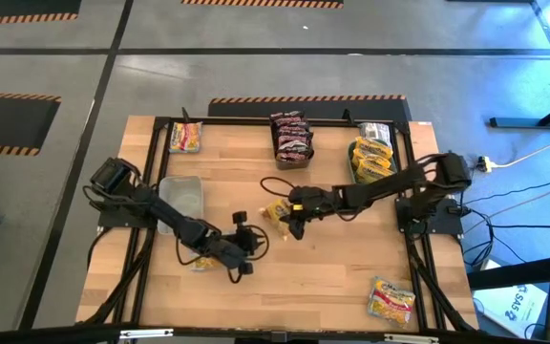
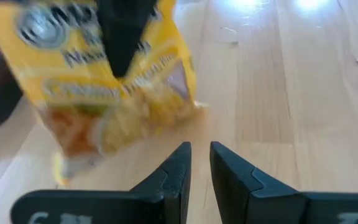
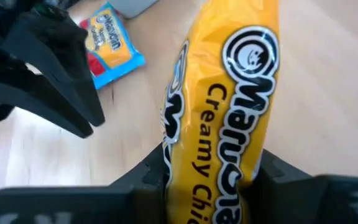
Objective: Sort Maruchan noodles
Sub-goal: Put the yellow noodle pack into the blue bin
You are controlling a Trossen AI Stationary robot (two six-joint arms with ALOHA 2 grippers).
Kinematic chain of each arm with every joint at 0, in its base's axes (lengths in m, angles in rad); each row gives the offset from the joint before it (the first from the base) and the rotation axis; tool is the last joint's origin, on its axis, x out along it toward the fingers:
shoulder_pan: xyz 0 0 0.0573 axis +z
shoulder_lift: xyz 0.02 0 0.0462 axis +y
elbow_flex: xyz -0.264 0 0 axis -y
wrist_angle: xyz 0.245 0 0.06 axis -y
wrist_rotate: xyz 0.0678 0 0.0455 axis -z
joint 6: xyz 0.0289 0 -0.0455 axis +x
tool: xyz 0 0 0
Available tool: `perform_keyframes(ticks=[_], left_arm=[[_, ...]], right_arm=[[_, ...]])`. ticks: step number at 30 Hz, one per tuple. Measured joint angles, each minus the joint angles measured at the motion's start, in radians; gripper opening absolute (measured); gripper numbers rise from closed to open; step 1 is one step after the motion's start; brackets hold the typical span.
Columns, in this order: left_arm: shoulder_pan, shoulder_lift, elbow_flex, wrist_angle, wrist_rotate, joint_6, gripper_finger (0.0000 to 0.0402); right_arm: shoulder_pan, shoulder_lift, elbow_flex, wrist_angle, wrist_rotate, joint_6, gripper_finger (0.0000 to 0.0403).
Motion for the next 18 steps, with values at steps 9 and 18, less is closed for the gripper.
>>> perform_keyframes(ticks=[9, 18], left_arm=[[-0.003, 0.0, -0.001, 0.001, 0.0, -0.001, 0.0055], [-0.002, 0.0, -0.001, 0.004, -0.001, -0.002, 0.0055]], right_arm=[[0.0, -0.237, 0.001, -0.299, 0.044, -0.059, 0.0111], [-0.001, -0.561, 0.002, -0.658, 0.146, -0.089, 0.0113]])
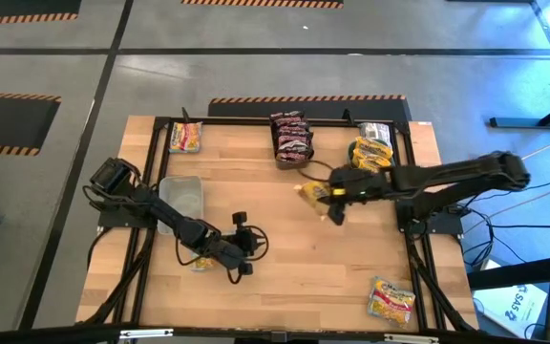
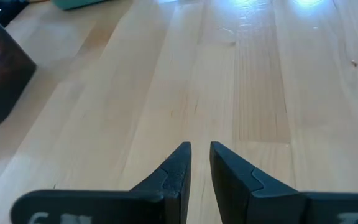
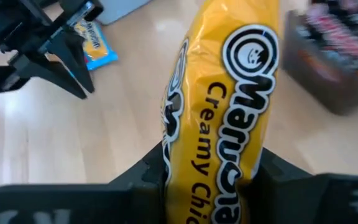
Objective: Sort Maruchan noodles
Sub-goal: Put the yellow noodle pack into the blue bin
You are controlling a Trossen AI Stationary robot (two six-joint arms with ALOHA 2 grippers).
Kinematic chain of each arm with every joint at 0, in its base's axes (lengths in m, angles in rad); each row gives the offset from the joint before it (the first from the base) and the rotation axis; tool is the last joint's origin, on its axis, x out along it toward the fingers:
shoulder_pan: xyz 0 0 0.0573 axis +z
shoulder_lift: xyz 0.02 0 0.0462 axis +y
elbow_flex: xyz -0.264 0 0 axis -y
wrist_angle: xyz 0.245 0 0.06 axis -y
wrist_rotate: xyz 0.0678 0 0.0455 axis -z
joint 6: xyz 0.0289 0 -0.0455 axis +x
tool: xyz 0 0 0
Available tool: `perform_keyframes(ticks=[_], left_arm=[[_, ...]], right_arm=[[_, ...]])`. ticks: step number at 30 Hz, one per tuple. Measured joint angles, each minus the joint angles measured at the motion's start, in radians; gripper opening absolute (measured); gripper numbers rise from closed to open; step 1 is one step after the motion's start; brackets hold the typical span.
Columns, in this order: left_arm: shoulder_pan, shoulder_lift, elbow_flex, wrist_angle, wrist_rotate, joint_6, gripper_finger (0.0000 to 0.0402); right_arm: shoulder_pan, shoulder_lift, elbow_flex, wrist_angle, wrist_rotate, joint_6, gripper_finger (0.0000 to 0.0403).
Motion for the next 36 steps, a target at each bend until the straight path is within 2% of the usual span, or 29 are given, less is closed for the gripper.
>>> perform_keyframes(ticks=[8, 14, 24, 28, 36], left_arm=[[0.001, 0.0, 0.0, 0.02, -0.001, 0.0, 0.0055], [0.001, 0.001, 0.0, 0.028, -0.015, 0.001, 0.0055], [0.014, 0.001, 0.0, 0.032, -0.019, 0.0, 0.0055], [0.014, 0.001, 0.0, 0.034, -0.018, 0.0, 0.0055], [0.014, 0.001, 0.0, 0.034, -0.019, 0.0, 0.0055]], right_arm=[[0.0, -0.239, 0.0, -0.329, -0.023, -0.117, 0.0115], [0.0, -0.341, 0.0, -0.507, 0.054, -0.148, 0.0114], [0.0, -0.363, 0.002, -0.633, 0.054, -0.198, 0.0114], [0.0, -0.357, 0.011, -0.637, 0.01, -0.203, 0.0113], [0.0, -0.347, 0.104, -0.688, 0.063, -0.222, 0.0113]])
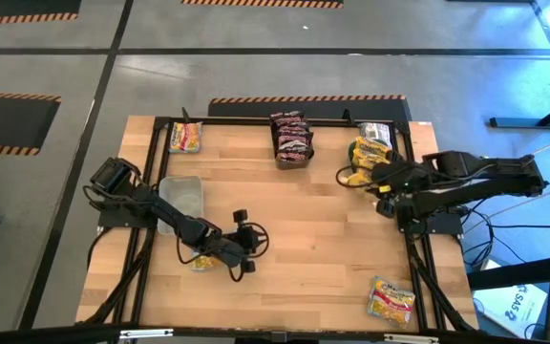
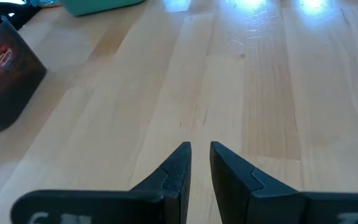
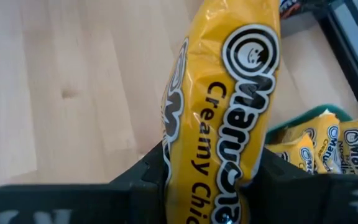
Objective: Sort Maruchan noodles
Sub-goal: Put the yellow noodle pack into the blue bin
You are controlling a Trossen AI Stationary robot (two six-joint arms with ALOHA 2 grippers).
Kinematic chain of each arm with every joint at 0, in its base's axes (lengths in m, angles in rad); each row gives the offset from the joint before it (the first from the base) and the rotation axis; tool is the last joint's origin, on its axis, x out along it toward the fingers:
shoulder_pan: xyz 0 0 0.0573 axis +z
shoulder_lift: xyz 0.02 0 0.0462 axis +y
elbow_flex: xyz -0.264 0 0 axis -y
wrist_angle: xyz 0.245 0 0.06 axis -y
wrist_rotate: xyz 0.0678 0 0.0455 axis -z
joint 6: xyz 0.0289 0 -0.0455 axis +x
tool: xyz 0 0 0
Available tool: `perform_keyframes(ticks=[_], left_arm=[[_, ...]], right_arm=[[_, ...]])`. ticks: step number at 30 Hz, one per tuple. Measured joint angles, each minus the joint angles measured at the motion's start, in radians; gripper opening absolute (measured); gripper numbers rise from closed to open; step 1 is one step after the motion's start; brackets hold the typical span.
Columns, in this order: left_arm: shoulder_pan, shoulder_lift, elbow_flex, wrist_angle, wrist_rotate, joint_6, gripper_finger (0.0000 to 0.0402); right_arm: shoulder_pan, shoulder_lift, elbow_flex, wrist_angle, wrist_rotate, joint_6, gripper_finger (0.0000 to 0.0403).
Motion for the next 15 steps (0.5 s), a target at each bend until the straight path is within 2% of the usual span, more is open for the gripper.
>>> perform_keyframes(ticks=[6, 15], left_arm=[[0.0, 0.0, 0.0, 0.0, 0.0, 0.0, 0.0055], [0.0, 0.0, 0.0, 0.0, 0.0, -0.003, 0.0055]], right_arm=[[0.0, 0.018, -0.002, -0.074, 0.01, -0.019, 0.0113], [0.0, 0.049, -0.025, -0.093, 0.026, -0.022, 0.0113]])
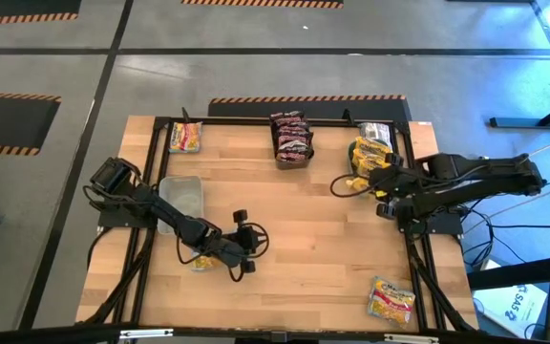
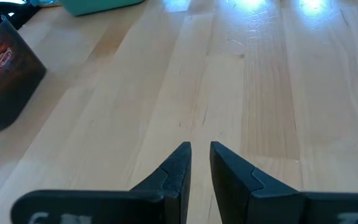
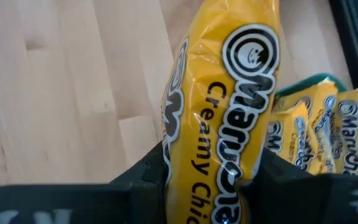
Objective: Sort Maruchan noodles
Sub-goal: Put the yellow noodle pack into the blue bin
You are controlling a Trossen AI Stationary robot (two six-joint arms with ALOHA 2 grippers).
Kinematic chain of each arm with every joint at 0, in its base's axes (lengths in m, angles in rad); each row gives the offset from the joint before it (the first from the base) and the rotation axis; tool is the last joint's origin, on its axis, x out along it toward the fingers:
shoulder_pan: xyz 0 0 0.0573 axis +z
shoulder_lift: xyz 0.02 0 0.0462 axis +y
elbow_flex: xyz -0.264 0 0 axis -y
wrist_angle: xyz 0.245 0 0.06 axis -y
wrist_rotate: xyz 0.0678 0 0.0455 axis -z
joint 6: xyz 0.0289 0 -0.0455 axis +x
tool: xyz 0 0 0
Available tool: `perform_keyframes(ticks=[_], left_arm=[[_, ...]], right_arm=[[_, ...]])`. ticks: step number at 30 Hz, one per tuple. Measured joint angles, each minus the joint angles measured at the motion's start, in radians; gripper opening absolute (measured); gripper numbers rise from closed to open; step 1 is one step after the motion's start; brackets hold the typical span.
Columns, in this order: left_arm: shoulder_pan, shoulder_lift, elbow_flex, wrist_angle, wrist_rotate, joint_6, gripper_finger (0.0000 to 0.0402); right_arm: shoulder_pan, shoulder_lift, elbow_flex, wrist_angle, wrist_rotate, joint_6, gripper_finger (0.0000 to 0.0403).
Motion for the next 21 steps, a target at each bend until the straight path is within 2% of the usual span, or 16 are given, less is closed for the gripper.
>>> perform_keyframes(ticks=[4, 11, 15, 21], left_arm=[[0.0, 0.0, 0.0, 0.0, 0.0, 0.0, 0.0055], [0.0, 0.0, 0.0, 0.001, 0.0, -0.001, 0.0055], [0.0, 0.0, 0.0, 0.005, 0.0, -0.002, 0.0055], [-0.002, 0.0, 0.0, 0.004, 0.0, -0.004, 0.0055]], right_arm=[[0.0, 0.009, -0.02, 0.001, 0.003, -0.001, 0.0113], [-0.033, 0.02, -0.025, -0.001, 0.109, -0.027, 0.0113], [-0.119, 0.044, -0.025, -0.024, 0.102, -0.065, 0.0113], [-0.239, 0.083, -0.033, -0.029, 0.016, -0.163, 0.0113]])
